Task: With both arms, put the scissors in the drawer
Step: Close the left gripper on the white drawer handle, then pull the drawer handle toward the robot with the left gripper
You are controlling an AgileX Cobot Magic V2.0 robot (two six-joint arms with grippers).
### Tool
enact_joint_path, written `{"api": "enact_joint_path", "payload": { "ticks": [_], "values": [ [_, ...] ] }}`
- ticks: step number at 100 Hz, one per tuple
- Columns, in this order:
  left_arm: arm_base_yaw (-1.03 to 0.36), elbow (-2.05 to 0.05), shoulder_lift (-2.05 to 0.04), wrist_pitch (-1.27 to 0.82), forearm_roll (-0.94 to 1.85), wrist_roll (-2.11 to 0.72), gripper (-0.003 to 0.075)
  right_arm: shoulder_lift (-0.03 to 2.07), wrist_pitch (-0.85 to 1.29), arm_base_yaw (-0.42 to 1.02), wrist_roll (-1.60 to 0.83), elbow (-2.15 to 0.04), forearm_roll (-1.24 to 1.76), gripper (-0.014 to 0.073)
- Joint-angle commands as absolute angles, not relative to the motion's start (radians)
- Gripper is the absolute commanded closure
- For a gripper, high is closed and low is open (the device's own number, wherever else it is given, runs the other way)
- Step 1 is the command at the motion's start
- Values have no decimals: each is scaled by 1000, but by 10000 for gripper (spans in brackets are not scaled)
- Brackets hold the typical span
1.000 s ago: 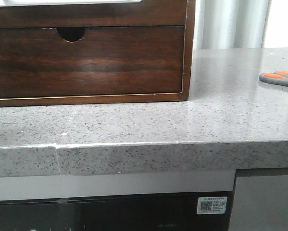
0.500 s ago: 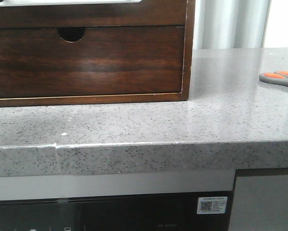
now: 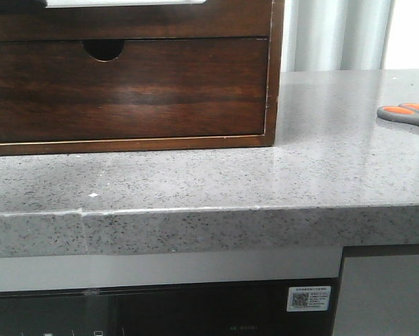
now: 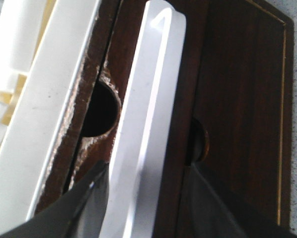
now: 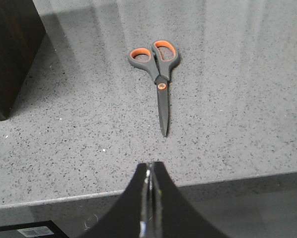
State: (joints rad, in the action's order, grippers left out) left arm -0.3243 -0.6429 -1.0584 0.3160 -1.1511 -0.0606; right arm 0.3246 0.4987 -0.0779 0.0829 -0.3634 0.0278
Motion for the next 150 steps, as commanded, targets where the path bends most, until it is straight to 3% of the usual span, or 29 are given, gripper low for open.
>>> {"api": "enact_joint_path", "payload": {
  "ticks": [1,111,121,140,150],
  "values": [
    [-332,-688,-1063,347,-1140,-58,400,342,429,-83,74,-400,26,699],
    [-332,-690,-1093,276,-1158,-109,405,342,429,-83,74,-392,26,699],
    [-332,-690,-1095,276,-1156,-109,469,342,429,-83,74,-392,26,699],
    [-332,-690,-1100,276,-1156,-109,709,342,429,-83,74,-392,26,699],
    [-332,-690,-1100,276,-1156,-109,717,342,429,-83,74,-392,26,699]
  ]
}}
